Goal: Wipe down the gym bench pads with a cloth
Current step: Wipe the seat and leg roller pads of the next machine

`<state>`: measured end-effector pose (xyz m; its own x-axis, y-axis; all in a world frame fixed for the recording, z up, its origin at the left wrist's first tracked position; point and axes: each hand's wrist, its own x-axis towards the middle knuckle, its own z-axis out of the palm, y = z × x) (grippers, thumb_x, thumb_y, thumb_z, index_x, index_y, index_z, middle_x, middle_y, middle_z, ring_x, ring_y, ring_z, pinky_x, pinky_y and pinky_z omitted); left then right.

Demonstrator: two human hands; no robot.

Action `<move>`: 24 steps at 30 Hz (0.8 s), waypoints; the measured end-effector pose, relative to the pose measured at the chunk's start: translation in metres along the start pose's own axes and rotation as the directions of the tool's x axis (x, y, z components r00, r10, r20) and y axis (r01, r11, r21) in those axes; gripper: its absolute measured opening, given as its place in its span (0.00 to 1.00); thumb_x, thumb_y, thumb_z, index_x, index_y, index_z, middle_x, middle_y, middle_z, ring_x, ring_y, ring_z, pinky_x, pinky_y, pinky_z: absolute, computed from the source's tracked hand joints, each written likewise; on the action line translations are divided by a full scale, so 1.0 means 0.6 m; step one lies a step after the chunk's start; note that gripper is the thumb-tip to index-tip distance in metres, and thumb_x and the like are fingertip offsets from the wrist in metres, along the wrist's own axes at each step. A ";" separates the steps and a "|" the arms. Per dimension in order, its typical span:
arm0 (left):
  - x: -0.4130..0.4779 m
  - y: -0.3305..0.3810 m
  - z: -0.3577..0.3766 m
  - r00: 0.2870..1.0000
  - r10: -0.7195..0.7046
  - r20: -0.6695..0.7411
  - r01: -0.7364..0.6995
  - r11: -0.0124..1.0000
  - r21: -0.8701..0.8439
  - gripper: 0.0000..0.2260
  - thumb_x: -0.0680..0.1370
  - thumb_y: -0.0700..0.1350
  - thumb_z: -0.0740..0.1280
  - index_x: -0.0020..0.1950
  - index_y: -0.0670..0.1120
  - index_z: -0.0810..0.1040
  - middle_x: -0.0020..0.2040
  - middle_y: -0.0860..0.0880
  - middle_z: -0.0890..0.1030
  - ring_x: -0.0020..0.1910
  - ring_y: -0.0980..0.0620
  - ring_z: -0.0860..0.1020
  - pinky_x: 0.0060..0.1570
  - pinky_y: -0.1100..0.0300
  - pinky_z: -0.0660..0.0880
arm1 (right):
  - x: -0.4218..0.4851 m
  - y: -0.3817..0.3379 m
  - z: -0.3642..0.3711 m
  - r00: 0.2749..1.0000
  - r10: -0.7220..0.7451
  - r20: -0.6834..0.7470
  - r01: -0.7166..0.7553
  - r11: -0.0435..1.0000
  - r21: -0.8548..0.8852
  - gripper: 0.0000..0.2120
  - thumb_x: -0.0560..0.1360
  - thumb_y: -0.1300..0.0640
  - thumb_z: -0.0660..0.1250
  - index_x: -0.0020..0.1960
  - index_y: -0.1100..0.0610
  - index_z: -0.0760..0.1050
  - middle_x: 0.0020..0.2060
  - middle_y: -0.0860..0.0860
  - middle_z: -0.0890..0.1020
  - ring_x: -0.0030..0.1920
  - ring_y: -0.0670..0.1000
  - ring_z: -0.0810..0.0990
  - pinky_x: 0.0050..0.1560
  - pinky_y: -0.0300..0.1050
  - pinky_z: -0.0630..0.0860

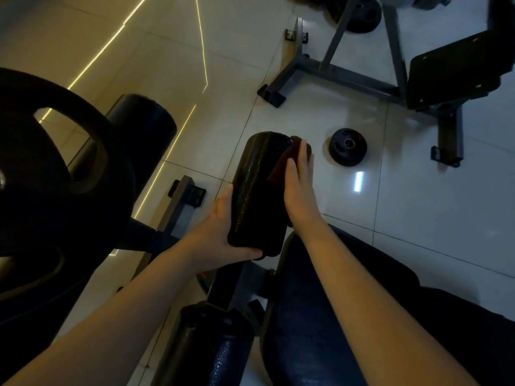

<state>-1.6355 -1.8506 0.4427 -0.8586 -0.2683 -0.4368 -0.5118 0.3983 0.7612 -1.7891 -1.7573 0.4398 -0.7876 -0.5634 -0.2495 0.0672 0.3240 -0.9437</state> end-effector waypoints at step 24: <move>-0.005 0.077 0.068 0.959 -0.138 -0.248 0.253 0.811 0.527 0.57 0.71 0.59 0.72 0.72 0.43 0.25 0.77 0.41 0.35 0.76 0.39 0.52 0.73 0.46 0.60 | -0.040 0.003 0.015 1.000 -0.003 0.017 0.004 0.997 -0.080 0.28 0.82 0.45 0.52 0.73 0.29 0.38 0.77 0.42 0.37 0.75 0.52 0.56 0.68 0.58 0.70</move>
<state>-1.6577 -1.7957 0.4598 -0.7452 -0.5297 -0.4051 -0.6484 0.7175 0.2545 -1.7646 -1.7501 0.4418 -0.7772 -0.5772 -0.2504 0.0149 0.3810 -0.9245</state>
